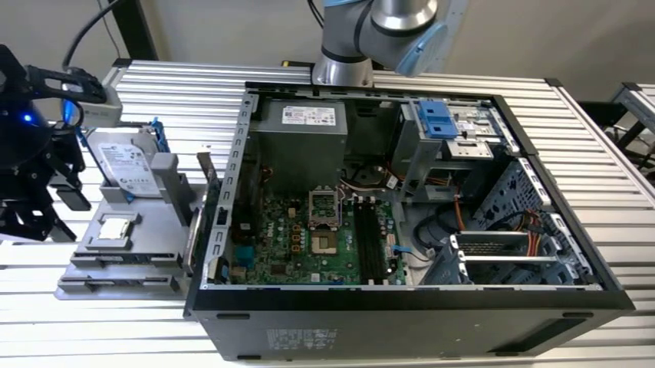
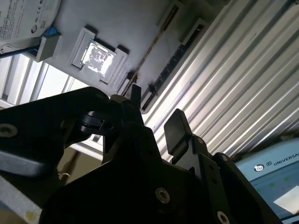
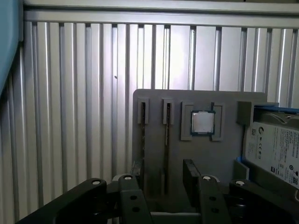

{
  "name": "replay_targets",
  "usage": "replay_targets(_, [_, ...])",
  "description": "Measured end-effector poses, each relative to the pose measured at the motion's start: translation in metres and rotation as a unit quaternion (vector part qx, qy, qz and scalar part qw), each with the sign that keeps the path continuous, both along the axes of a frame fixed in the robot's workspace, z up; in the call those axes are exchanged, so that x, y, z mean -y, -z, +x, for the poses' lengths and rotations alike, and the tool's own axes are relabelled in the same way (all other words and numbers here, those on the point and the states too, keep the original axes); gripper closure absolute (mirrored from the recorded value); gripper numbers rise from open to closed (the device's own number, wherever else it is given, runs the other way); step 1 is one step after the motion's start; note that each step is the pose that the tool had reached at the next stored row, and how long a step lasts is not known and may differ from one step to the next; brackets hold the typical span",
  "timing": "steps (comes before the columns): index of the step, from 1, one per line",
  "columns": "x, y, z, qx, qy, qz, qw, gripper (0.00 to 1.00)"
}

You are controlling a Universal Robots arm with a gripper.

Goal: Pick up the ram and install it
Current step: 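Pick up the ram and move it above insertion slot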

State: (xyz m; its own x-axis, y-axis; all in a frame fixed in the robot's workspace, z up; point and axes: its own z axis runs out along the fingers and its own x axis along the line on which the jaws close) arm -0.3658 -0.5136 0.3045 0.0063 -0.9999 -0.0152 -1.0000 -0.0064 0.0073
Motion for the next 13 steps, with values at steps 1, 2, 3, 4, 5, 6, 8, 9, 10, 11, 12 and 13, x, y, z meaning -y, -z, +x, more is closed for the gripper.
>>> replay_targets(1, [0.0002, 0.0010, 0.0000, 0.0000, 0.000, -0.0001, 1.00000, 0.00])
replay_targets(2, [0.0004, 0.0020, 0.0000, 0.0000, 0.000, -0.0001, 1.00000, 0.00])
replay_targets(3, [0.0007, 0.0030, 0.0000, 0.0000, 0.000, -0.0002, 1.00000, 0.00])
replay_targets(4, [0.0011, 0.0038, 0.0000, 0.0000, 0.000, -0.0003, 1.00000, 0.00])
replay_targets(5, [0.0015, 0.0048, 0.0000, 0.0000, 0.000, -0.0003, 1.00000, 0.00])
replay_targets(6, [0.0018, 0.0058, 0.0000, 0.0000, 0.000, -0.0002, 1.00000, 0.00])
replay_targets(8, [0.0024, 0.0077, 0.0000, 0.0000, 0.000, -0.0003, 1.00000, 0.00])
replay_targets(9, [0.0027, 0.0087, 0.0000, 0.0000, 0.000, -0.0003, 1.00000, 0.00])
replay_targets(10, [0.0030, 0.0098, 0.0000, 0.0000, 0.000, -0.0003, 1.00000, 0.00])
replay_targets(11, [0.0033, 0.0109, 0.0000, 0.0001, 0.000, -0.0003, 1.00000, 0.00])
replay_targets(12, [0.0036, 0.0118, 0.0000, 0.0000, 0.000, -0.0004, 1.00000, 0.00])
replay_targets(13, [0.0039, 0.0129, 0.0000, 0.0000, 0.000, -0.0004, 1.00000, 0.00])
